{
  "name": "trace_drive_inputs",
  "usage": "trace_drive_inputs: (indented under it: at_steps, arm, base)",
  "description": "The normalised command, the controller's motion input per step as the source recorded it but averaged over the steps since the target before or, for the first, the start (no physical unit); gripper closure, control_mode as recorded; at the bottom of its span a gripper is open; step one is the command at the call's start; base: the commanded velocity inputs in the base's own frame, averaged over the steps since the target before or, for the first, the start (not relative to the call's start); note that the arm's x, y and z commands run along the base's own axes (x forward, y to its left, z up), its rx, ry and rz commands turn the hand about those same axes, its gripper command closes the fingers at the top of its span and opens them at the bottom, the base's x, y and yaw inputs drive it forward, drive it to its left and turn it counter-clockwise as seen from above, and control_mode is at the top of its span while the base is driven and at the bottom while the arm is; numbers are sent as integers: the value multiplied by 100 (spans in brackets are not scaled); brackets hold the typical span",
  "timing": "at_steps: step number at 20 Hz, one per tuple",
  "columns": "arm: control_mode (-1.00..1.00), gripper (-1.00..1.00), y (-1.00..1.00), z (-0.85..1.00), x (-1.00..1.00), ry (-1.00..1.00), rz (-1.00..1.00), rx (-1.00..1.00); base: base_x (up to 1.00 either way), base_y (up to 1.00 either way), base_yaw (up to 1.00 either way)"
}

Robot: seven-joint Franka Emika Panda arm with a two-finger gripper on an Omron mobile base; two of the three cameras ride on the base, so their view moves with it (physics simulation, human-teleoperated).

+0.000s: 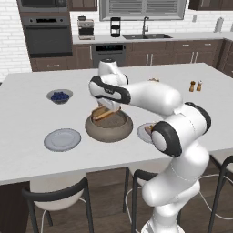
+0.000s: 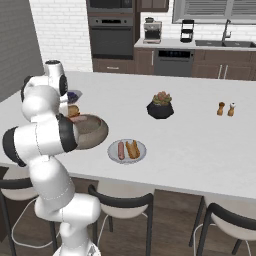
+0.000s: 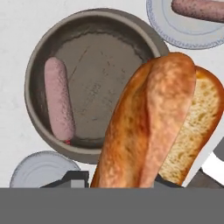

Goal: Place one bun and one sausage from the bowl on each plate.

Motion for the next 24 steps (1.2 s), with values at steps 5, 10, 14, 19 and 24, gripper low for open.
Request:
trace_drive_inputs:
  at_steps: [5,10,14,19,24]
  arm:
    - [-100,100,78,-4,-48,0,14,1]
    - [-100,100,83,0,-21,0,19,0]
    - [-100,100,83,-12,-2,0,23,0]
    - [-100,100,66,-24,0,0,20,0]
    - [-100,100,41,-18,3,0,5,-3]
  base:
    - [0,0,0]
    - [0,0,0]
    - [0,0,0]
    - [0,0,0]
    - [0,0,0]
